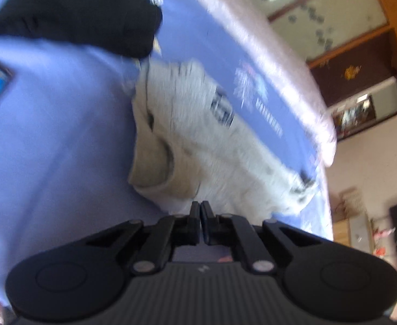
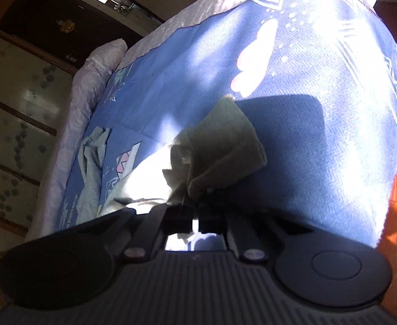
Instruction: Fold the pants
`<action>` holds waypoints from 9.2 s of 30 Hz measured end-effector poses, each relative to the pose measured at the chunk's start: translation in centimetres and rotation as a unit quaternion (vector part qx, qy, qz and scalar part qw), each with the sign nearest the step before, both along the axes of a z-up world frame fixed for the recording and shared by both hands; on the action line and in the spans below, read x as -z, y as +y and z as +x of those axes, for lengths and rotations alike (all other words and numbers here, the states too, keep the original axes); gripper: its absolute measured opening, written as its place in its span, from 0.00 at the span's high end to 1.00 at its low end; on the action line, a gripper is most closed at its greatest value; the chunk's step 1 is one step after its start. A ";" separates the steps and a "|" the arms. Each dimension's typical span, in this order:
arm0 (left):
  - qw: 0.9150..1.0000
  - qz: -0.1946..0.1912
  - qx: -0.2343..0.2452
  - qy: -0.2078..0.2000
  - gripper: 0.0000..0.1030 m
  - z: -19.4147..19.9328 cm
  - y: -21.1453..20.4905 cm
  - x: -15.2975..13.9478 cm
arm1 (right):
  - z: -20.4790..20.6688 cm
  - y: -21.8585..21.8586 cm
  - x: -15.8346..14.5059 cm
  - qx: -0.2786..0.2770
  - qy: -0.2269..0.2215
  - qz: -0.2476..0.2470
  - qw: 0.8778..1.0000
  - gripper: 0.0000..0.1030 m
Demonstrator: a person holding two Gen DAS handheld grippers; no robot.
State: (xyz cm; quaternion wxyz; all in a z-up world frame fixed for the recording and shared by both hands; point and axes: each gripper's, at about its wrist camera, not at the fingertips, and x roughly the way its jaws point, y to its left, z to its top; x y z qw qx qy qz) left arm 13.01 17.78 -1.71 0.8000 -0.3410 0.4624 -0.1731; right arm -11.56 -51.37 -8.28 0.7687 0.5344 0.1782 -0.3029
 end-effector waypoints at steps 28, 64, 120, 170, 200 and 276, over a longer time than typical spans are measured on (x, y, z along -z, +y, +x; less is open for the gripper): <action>0.986 0.147 0.076 -0.030 0.78 3.4 -6.8 4.9 | -4.9 4.4 -0.5 -0.061 0.002 -0.028 0.998 0.55; 0.994 -0.060 -0.029 0.082 0.87 -2.2 1.7 2.2 | -11.4 1.3 -0.3 0.038 -0.041 0.014 0.998 0.56; 0.984 0.006 -0.079 0.162 0.85 -4.5 2.2 4.6 | -3.3 -10.8 -2.9 0.003 0.008 -0.072 0.997 0.49; 0.995 0.039 -0.074 0.060 0.69 -4.5 7.6 0.3 | 6.4 1.7 -7.9 -0.159 -0.031 -0.110 0.981 0.57; 0.972 0.172 0.033 -0.156 0.86 18.2 -5.6 -1.9 | 36.4 -4.7 -9.2 -0.128 0.032 -0.144 0.981 0.91; 0.995 0.080 -0.017 -0.053 0.51 -6.5 8.1 -2.5 | 7.0 23.9 -7.7 -0.521 -0.074 -0.091 0.845 0.47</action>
